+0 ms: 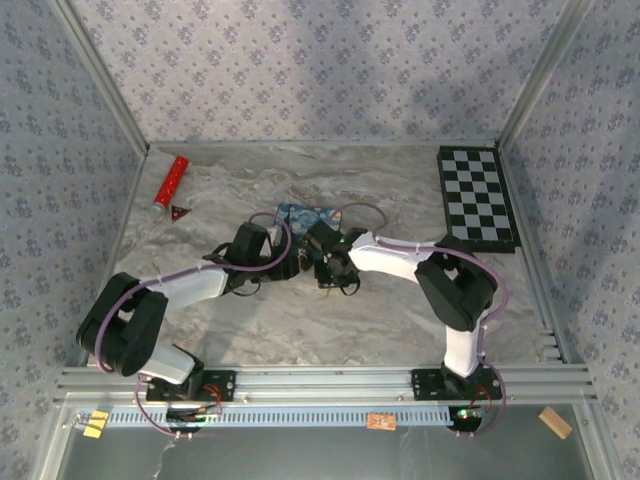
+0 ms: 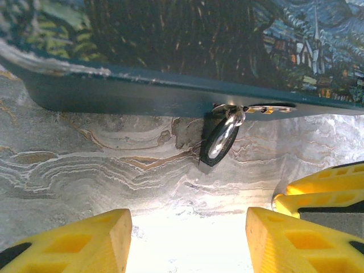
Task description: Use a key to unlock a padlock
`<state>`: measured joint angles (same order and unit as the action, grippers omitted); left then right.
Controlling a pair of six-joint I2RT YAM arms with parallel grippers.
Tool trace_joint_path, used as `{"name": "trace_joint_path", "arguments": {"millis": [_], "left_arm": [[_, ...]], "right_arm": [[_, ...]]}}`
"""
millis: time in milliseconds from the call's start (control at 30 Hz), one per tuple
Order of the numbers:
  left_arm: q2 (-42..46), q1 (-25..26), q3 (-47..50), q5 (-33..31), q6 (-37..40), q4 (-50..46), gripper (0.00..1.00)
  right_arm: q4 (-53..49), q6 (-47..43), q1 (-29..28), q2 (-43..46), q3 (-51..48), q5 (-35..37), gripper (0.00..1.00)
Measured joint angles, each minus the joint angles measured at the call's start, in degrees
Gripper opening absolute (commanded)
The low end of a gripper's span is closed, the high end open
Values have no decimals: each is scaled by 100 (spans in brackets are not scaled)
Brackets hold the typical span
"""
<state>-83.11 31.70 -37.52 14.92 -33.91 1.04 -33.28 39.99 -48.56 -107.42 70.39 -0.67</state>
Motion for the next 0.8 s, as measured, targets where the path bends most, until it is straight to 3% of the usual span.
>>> {"name": "trace_joint_path", "arguments": {"millis": [167,333,667,800], "left_arm": [[22,0,0,-24,0,-2,56],[94,-11,20,-98,4,-31,56],[317,-11,59,-149,7,-133,56],[323,-11,63,-142,7,-146,56]], "right_arm": [[-170,-46,-90,-61,118,33,32],[-474,-42,-227,-155,232,363,31],[-662,-31,-297,-273,374,649,5],[-728,-22,-286,-238,361,691,0]]}}
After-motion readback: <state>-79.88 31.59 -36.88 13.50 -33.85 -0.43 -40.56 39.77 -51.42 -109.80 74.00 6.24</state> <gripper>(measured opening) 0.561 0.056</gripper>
